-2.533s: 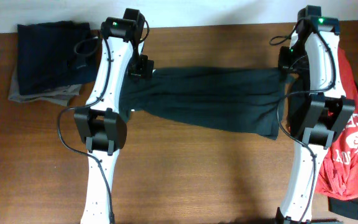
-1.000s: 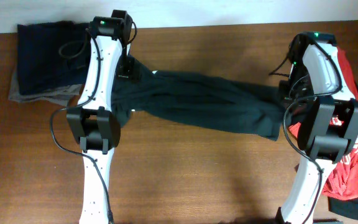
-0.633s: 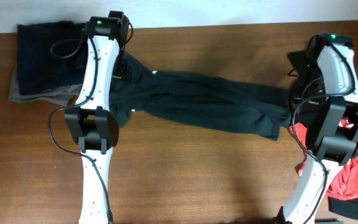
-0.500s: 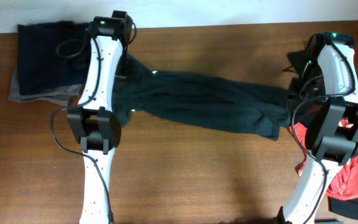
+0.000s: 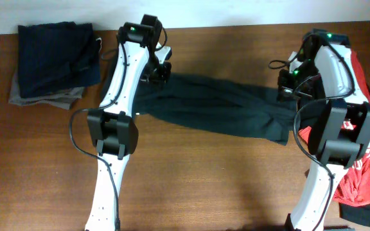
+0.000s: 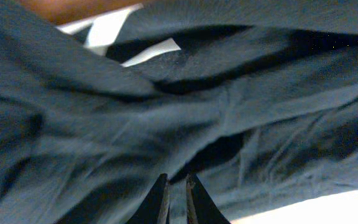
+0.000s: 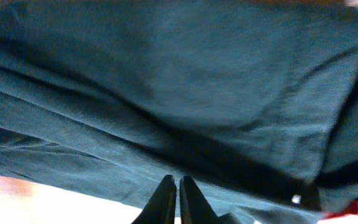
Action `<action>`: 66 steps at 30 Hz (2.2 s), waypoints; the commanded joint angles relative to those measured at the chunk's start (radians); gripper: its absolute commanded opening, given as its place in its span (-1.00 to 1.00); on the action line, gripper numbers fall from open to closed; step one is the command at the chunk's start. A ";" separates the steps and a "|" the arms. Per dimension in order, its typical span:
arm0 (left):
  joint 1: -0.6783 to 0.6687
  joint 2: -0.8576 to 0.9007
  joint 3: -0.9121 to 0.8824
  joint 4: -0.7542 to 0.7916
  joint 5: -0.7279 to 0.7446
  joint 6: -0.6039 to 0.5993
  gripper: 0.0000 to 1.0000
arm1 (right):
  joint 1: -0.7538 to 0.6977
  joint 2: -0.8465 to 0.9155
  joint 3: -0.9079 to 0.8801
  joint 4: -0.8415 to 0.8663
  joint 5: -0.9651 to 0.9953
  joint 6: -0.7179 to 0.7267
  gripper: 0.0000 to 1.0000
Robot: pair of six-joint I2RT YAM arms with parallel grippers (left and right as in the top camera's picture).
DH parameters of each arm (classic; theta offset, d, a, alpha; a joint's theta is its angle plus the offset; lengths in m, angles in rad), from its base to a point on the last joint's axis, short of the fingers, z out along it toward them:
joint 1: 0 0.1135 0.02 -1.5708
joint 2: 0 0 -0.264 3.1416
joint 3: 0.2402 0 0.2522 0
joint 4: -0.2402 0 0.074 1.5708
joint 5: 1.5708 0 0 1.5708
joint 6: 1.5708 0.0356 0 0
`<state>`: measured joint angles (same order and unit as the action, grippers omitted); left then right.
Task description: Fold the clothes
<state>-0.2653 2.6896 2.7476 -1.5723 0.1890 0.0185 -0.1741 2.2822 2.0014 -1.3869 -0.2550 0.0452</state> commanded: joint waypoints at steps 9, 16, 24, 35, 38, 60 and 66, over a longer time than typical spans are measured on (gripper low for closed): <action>0.066 0.089 0.014 -0.019 -0.002 0.004 -0.99 | 0.036 -0.002 -0.171 0.113 -0.022 -0.011 -0.88; 0.117 0.129 -0.001 -0.031 -0.013 0.005 -0.99 | 0.035 -0.002 -0.273 0.227 0.041 -0.011 -0.88; 0.192 0.129 -0.001 -0.058 -0.134 0.004 -0.99 | 0.021 -0.002 -0.275 0.247 0.163 -0.011 -0.86; 0.280 0.121 0.051 -0.098 -0.134 0.004 -0.99 | -0.058 -0.002 -0.271 0.404 0.180 0.008 -0.78; 0.273 0.115 0.108 -0.116 -0.134 0.004 -0.99 | -0.056 -0.002 -0.262 0.440 0.181 0.008 -0.71; 0.242 -0.042 0.182 -0.097 -0.153 -0.041 0.98 | -0.097 -0.002 0.262 -0.192 0.261 -0.035 0.97; 0.242 -0.042 0.182 -0.087 -0.153 -0.041 0.98 | -0.155 -0.002 0.025 -0.045 0.134 -0.126 0.97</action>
<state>-0.0269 2.6743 2.9173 -1.6562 0.0467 -0.0231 -0.2913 2.2826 2.1323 -1.4841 -0.0582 -0.0322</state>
